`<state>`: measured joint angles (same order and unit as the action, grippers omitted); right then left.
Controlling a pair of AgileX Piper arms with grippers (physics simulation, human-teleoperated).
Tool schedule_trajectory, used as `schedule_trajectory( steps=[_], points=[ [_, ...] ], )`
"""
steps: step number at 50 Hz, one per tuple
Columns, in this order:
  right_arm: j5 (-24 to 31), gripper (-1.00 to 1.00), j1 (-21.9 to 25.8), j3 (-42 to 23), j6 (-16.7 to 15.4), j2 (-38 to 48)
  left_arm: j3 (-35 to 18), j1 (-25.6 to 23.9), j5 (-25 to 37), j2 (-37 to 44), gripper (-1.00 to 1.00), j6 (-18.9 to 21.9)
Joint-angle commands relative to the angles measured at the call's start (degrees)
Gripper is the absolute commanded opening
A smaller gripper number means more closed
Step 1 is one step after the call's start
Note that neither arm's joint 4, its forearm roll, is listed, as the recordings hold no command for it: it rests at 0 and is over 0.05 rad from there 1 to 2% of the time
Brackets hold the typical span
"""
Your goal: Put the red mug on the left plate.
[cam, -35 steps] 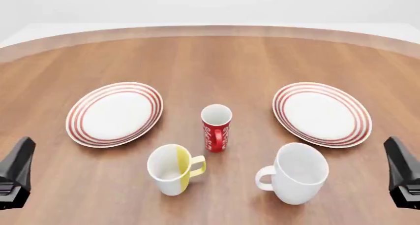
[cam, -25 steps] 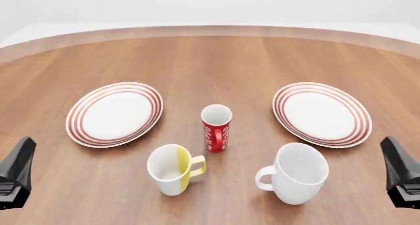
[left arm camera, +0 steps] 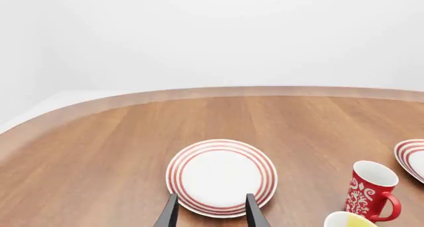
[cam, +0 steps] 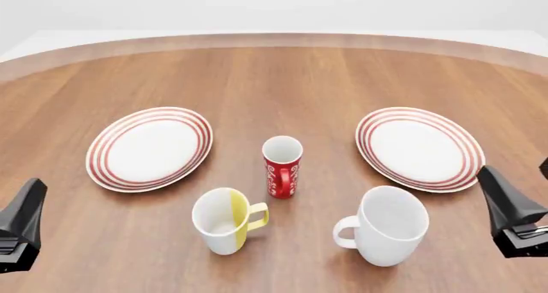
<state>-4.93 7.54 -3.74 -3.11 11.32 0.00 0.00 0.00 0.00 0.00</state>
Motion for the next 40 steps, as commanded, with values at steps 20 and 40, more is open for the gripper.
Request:
schedule_trajectory(
  steps=[20,40],
  points=[
    [-10.44,1.0,8.51,-6.29,-4.42,19.92,0.0,0.0,0.0,0.0,1.0,0.0],
    [-8.8,1.0,12.69,-13.08,-4.78,29.57,0.0,0.0,0.0,0.0,1.0,0.0]
  ],
)
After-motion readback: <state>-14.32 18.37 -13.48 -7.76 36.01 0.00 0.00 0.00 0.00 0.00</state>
